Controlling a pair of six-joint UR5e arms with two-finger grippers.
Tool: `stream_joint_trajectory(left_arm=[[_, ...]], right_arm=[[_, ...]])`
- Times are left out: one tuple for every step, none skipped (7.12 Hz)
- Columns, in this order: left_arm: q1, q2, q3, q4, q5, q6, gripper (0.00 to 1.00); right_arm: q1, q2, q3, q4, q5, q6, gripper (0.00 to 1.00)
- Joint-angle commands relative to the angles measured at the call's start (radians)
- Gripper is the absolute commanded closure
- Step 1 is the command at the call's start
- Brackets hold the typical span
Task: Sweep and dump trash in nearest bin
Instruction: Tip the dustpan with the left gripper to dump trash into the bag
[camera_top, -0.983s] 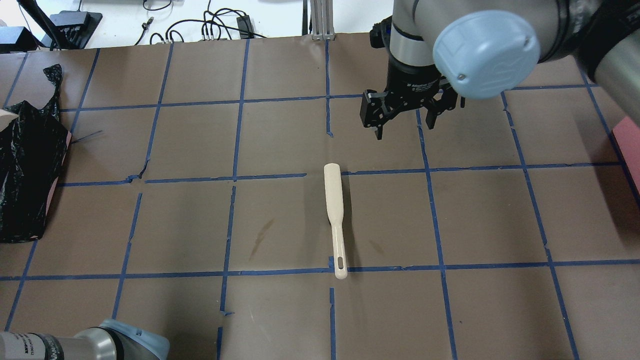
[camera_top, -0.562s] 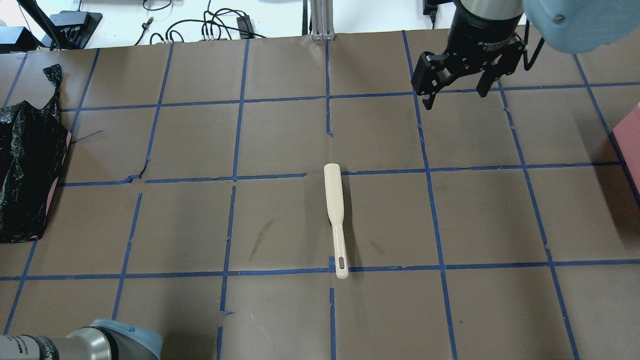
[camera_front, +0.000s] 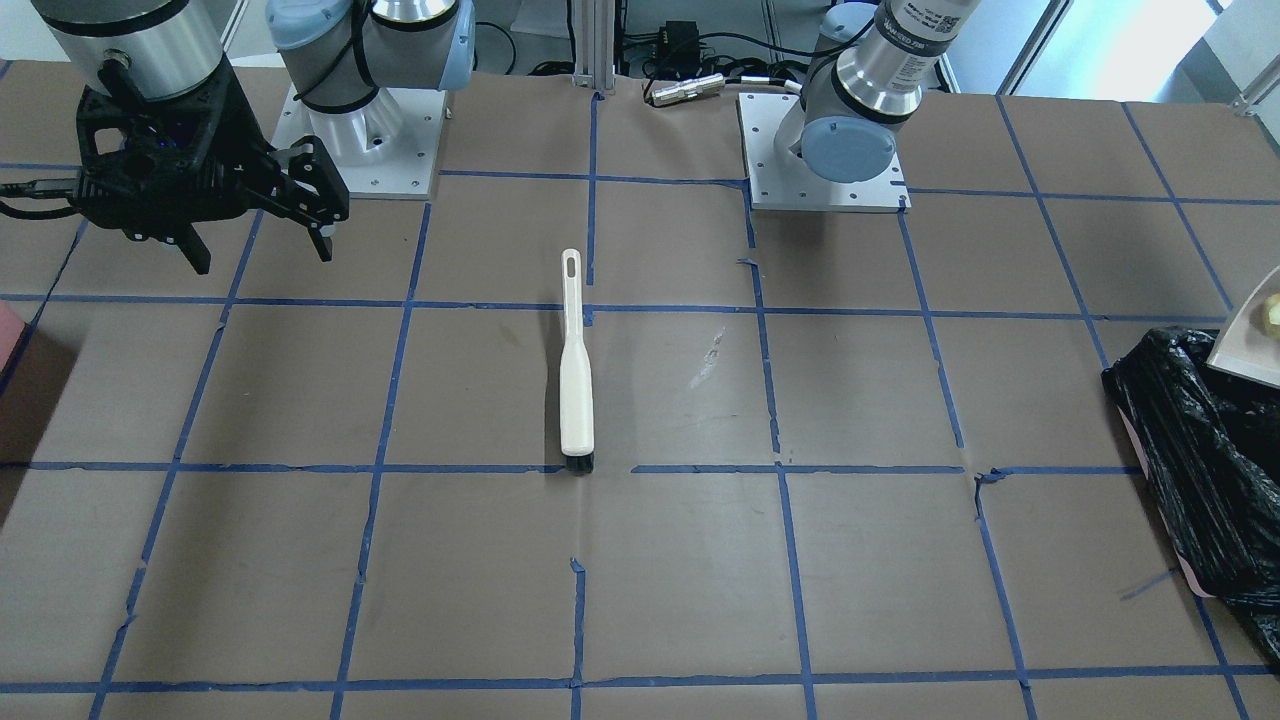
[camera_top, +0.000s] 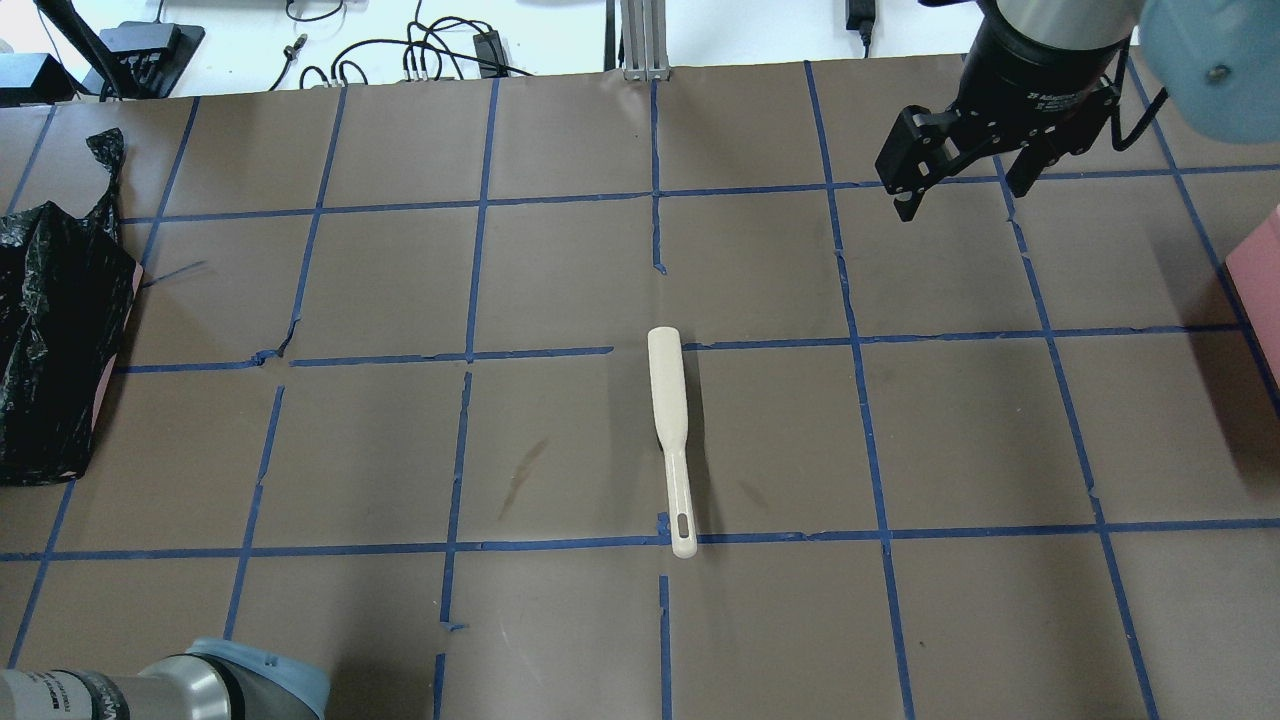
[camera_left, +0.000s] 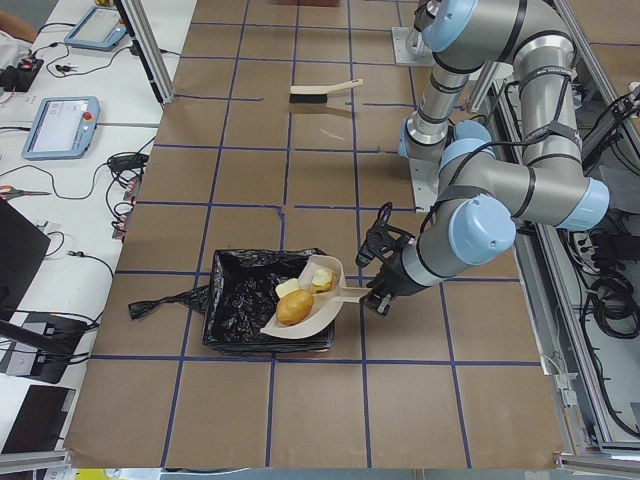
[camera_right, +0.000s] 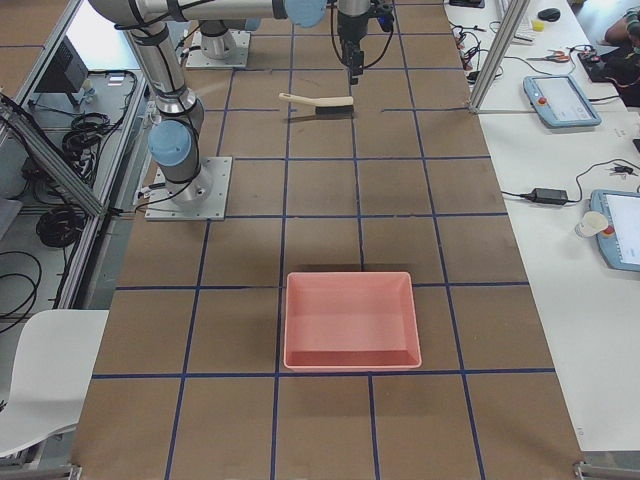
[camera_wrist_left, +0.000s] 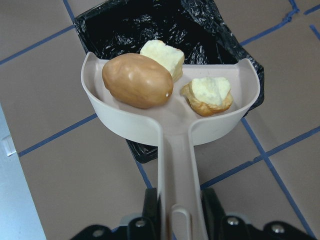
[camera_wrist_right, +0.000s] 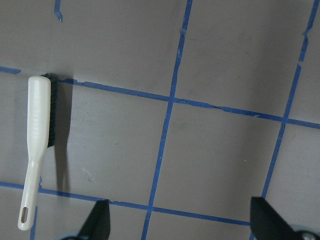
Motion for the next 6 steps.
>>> stream_joint_trajectory(left_arm=[[-0.088,0.004,0.005,0.067,0.124,-0.059,1.0],[-0.11,-0.002,0.022,0.073,0.143,-0.059,1.0],[-0.113,-0.002,0.046,0.072,0.152,-0.061,1.0],[-0.115,0.007,0.074,0.069,0.151,-0.052,1.0],[-0.119,0.018,0.117,0.02,0.12,-0.047,1.0],[-0.119,0.018,0.167,-0.056,0.086,-0.049,1.0]], right_arm=[[0.001,-0.005,-0.001,-0.01,0.0,0.101,0.0],[0.002,-0.008,0.001,0.0,0.003,0.102,0.0],[0.008,-0.01,0.005,0.004,0.002,0.115,0.0],[0.013,-0.01,0.006,0.003,0.003,0.115,0.0],[0.017,-0.011,0.006,0.01,0.002,0.115,0.0],[0.022,-0.028,0.01,0.012,0.0,0.115,0.0]])
